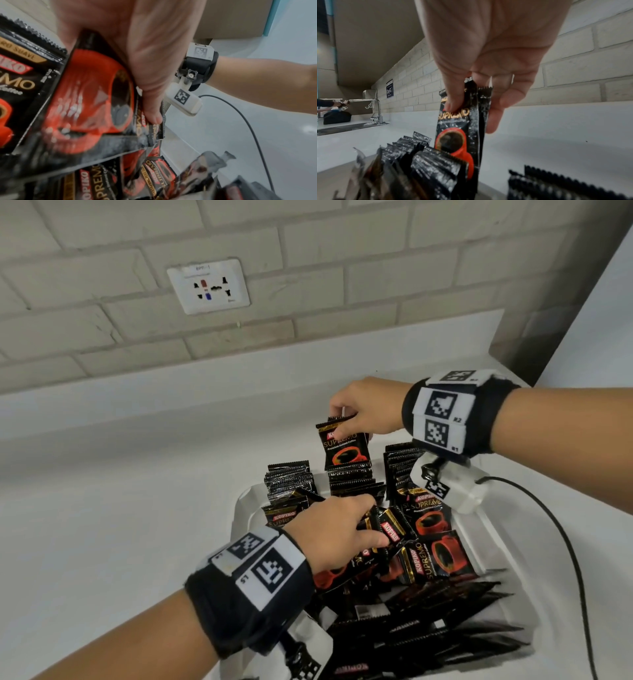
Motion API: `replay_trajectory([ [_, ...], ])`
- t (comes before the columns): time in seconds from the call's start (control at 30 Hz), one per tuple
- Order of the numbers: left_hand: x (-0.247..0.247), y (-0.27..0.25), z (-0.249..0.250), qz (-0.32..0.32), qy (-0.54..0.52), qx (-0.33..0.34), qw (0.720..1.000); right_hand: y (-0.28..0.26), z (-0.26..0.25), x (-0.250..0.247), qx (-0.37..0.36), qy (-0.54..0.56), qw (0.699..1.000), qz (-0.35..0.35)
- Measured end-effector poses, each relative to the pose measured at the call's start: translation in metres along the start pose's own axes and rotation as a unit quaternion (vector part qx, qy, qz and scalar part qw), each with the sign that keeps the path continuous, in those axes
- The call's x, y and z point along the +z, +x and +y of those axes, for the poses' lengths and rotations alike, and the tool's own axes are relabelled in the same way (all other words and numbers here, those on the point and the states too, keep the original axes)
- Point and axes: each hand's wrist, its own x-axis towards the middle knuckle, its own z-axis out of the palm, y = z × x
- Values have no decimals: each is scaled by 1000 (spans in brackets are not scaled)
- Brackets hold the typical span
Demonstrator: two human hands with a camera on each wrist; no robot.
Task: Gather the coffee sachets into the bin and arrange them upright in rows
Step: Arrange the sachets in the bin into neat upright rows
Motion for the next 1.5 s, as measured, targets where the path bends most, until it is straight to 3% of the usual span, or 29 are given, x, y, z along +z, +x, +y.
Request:
replay_trajectory([
  [0.27, 1, -2, -4, 9, 8, -7, 1000, 3, -7, 16, -17, -140, 986, -85],
  [0.47, 1, -4, -6, 14, 18, -9, 1000, 8, -10, 1, -13, -88, 994, -66],
  [0.87, -2, -2, -8, 27, 17, -7, 999, 9, -7, 21, -32, -195, 979, -60],
  [1.27, -1, -9, -7, 54, 27, 0, 998, 23, 0, 22, 6, -104, 984, -144],
  [1.5, -10, 0, -15, 65, -27, -2, 998, 26, 6, 15, 12, -141, 983, -114],
])
